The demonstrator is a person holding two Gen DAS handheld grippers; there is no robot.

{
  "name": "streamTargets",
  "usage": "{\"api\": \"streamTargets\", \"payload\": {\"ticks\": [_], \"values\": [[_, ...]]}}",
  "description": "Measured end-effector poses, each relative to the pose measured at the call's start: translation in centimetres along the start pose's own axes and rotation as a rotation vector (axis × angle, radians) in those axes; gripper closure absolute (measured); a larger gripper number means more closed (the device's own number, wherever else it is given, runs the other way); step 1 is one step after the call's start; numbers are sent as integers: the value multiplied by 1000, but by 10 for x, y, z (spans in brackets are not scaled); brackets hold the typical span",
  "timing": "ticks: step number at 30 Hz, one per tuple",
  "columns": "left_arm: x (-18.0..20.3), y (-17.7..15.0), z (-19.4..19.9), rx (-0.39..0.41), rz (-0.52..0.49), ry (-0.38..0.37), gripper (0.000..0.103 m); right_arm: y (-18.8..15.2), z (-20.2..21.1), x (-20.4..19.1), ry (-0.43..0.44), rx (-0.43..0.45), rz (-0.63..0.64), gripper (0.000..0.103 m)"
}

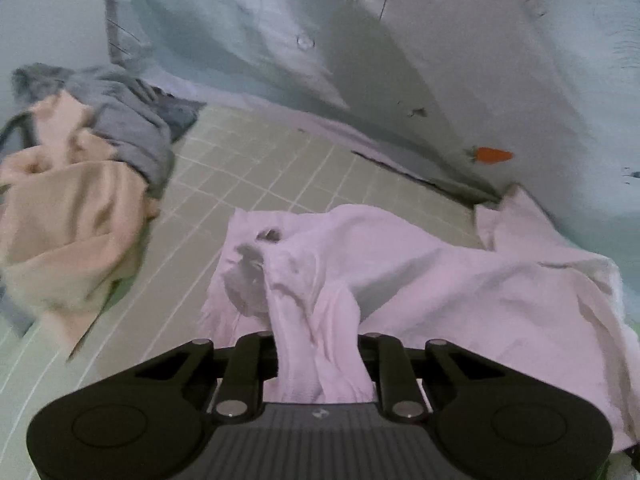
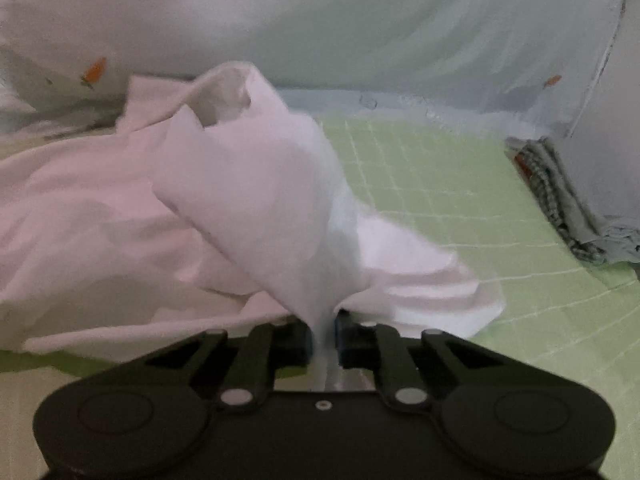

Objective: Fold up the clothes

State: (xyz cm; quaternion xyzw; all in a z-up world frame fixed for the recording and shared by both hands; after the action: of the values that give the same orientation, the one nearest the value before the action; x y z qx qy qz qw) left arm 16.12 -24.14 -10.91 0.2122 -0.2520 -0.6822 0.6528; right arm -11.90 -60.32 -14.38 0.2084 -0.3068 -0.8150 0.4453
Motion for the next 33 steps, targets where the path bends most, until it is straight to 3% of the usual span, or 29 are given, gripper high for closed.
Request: {"api": "streamTargets", "payload": {"ticks": [7,15,21,24,25,27,28,30,33], "values": [[-19,-42,73,54,45,57,83,1,69,48,66,99,-8,92],[-31,-100,115,11,95,90,83,-49,89,71,112,25,-50,91],[-45,-144,125,-73,101,111,81,-83,96,75,115,-32,-73,82],[-51,-158,126,-114,99,126,73,-87,99,77,105,-44,-61,73],[-53,-160,127,-119,111,122,72,-87,100,78,102,-45,-59,62],[-58,-164,129,-125,134,113,58,-88,103,78,101,-37,-62,51],[-57,-166,128,-135,127,107,44,-89,104,77,104,-38,-58,47],[-56,-172,124,-158,108,94,33,-97,104,74,99,-59,-21,39],[-54,-182,115,-198,84,115,30,-112,98,72,51,-108,31,35]]}}
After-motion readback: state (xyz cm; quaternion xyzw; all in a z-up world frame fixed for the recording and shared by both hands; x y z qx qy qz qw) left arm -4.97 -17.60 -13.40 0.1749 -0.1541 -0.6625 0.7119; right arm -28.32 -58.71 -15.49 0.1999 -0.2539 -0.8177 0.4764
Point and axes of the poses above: each gripper's, at about its wrist camera, not at the fingertips, and z roughly against the way its jaws point, x to its right, y to its top, the point moved 6 cm from there along -z, roughly the way its jaws point, and after that the axes turned 13 degrees about y, right-handed, at the moved point
